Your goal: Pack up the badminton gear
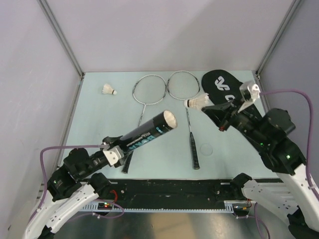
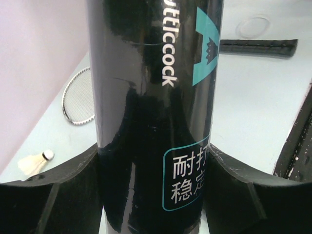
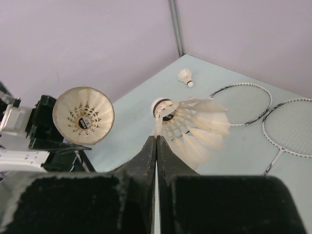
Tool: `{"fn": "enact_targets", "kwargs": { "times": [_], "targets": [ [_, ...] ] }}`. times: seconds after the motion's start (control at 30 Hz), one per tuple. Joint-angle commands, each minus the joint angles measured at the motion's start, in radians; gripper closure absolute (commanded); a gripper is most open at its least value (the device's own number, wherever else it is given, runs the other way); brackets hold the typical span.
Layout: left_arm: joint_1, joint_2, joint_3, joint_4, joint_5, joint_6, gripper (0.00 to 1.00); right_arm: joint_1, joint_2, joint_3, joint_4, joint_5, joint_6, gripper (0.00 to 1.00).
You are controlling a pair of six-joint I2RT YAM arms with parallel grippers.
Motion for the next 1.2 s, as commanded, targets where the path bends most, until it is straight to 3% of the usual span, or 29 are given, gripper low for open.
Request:
{"fn": "enact_targets", "kwargs": {
  "times": [0.0,0.23,0.43,0.7,0.93,1.17],
  "targets": [
    [0.006,0.013,0.002,0.055,0.122,0.120,0.58,0.001,-0.069,-0.009,-0.082,-0.077,-0.020,1.00],
    [0.006,0.090,0.023,0.052,0.148,0.174,0.58,0.004,-0.155,-0.007,-0.125,-0.165,-0.009,1.00],
    [0.005,0.142,0.040,0.052,0.158,0.198,0.58,0.027,-0.135,-0.008,-0.131,-0.236,0.034,1.00],
    [0.004,0.152,0.046,0.052,0.140,0.197,0.59,0.125,-0.126,-0.008,-0.230,-0.099,0.022,1.00],
    [0.005,0.151,0.049,0.053,0.135,0.189,0.58,0.139,-0.137,-0.007,-0.250,-0.139,0.052,1.00],
    [0.005,0.153,0.058,0.052,0.143,0.184,0.58,0.175,-0.170,-0.006,-0.314,-0.042,0.044,1.00]
  ]
}}
